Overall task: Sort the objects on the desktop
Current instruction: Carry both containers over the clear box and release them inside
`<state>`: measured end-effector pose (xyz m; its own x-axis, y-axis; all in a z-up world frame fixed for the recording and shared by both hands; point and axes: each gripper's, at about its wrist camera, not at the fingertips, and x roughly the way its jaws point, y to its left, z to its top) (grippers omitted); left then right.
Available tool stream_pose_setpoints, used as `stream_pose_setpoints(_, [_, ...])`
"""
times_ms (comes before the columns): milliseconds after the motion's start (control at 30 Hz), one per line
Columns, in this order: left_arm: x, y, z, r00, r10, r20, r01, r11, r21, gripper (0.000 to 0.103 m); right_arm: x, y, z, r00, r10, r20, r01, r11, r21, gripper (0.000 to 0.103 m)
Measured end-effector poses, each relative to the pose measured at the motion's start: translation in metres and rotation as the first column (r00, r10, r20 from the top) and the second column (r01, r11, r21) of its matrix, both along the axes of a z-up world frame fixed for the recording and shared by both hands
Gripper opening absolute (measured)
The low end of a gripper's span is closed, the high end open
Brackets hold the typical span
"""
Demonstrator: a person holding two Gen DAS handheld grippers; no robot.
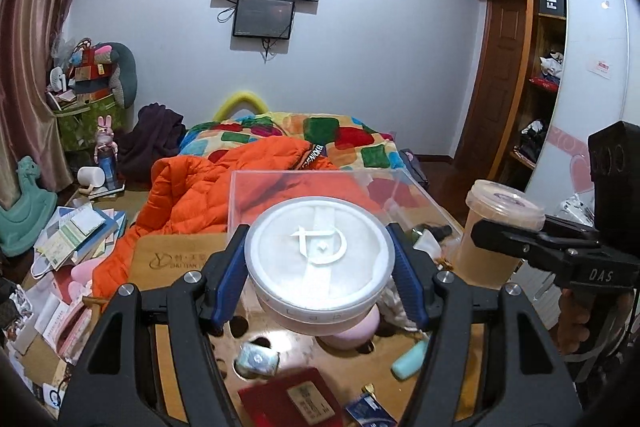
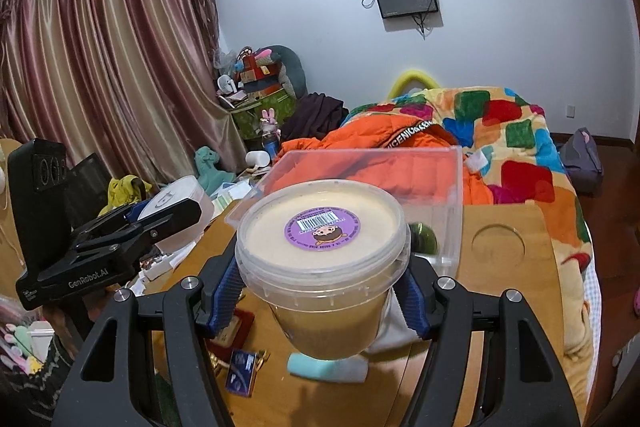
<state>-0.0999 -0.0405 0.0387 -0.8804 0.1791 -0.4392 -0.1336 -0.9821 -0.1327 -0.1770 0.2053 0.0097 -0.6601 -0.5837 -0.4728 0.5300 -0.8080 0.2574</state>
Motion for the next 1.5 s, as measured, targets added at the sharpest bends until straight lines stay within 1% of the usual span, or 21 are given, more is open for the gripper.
stream_pose_setpoints(167, [-0.016, -0.007, 0.004, 1.000, 0.005, 0.001, -0.005, 1.000, -0.012, 0.065, -0.025, -0.005, 0.010, 1.000, -0.005, -0.006, 0.005, 1.000, 0.006, 0.063])
stream_pose_setpoints(333, [-0.036, -0.013, 0.006, 1.000, 0.002, 0.013, -0.002, 1.000, -0.015, 0.065, -0.050, -0.015, 0.012, 1.000, -0.010, -0.001, 0.010, 1.000, 0.015, 0.063])
stream_pose_setpoints(500, [-0.060, -0.017, 0.001, 0.999, -0.004, 0.040, 0.005, 1.000, -0.022, 0.065, -0.079, -0.028, -0.002, 0.999, -0.005, 0.038, 0.003, 0.999, 0.054, 0.063])
stream_pose_setpoints(733, [-0.095, -0.016, -0.025, 0.991, -0.012, 0.130, 0.017, 0.999, -0.035, 0.065, -0.107, -0.040, -0.028, 0.994, -0.004, 0.106, -0.007, 0.995, 0.103, 0.063])
stream_pose_setpoints(867, [-0.106, -0.014, -0.037, 0.985, -0.027, 0.172, 0.032, 0.999, -0.028, 0.065, -0.110, -0.045, -0.037, 0.994, 0.009, 0.109, -0.024, 0.990, 0.138, 0.062])
stream_pose_setpoints(1000, [-0.112, -0.009, -0.044, 0.981, -0.024, 0.194, 0.034, 0.998, -0.052, 0.065, -0.111, -0.053, -0.041, 0.995, 0.011, 0.102, -0.029, 0.982, 0.184, 0.062])
stream_pose_setpoints(1100, [-0.114, -0.007, -0.048, 0.977, -0.036, 0.211, 0.049, 0.997, -0.056, 0.065, -0.111, -0.055, -0.046, 0.995, 0.009, 0.104, -0.031, 0.977, 0.213, 0.062])
stream_pose_setpoints(1233, [-0.119, -0.009, -0.055, 0.964, -0.066, 0.259, 0.068, 0.998, 0.002, 0.065, -0.114, -0.054, -0.054, 0.991, -0.007, 0.132, -0.024, 0.973, 0.228, 0.063])
stream_pose_setpoints(1300, [-0.119, -0.008, -0.055, 0.963, -0.064, 0.264, 0.066, 0.998, 0.001, 0.065, -0.112, -0.054, -0.056, 0.991, -0.005, 0.134, -0.025, 0.974, 0.223, 0.063])
stream_pose_setpoints(1367, [-0.119, -0.006, -0.054, 0.959, -0.073, 0.272, 0.074, 0.997, 0.008, 0.065, -0.108, -0.056, -0.056, 0.992, 0.004, 0.129, -0.034, 0.972, 0.231, 0.066])
stream_pose_setpoints(1433, [-0.117, -0.005, -0.053, 0.958, -0.077, 0.277, 0.076, 0.997, 0.013, 0.065, -0.102, -0.057, -0.053, 0.996, -0.002, 0.094, -0.020, 0.971, 0.239, 0.068])
stream_pose_setpoints(1500, [-0.112, -0.004, -0.048, 0.965, -0.066, 0.255, 0.068, 0.998, 0.003, 0.065, -0.094, -0.057, -0.048, 0.999, -0.016, 0.046, 0.003, 0.965, 0.263, 0.070])
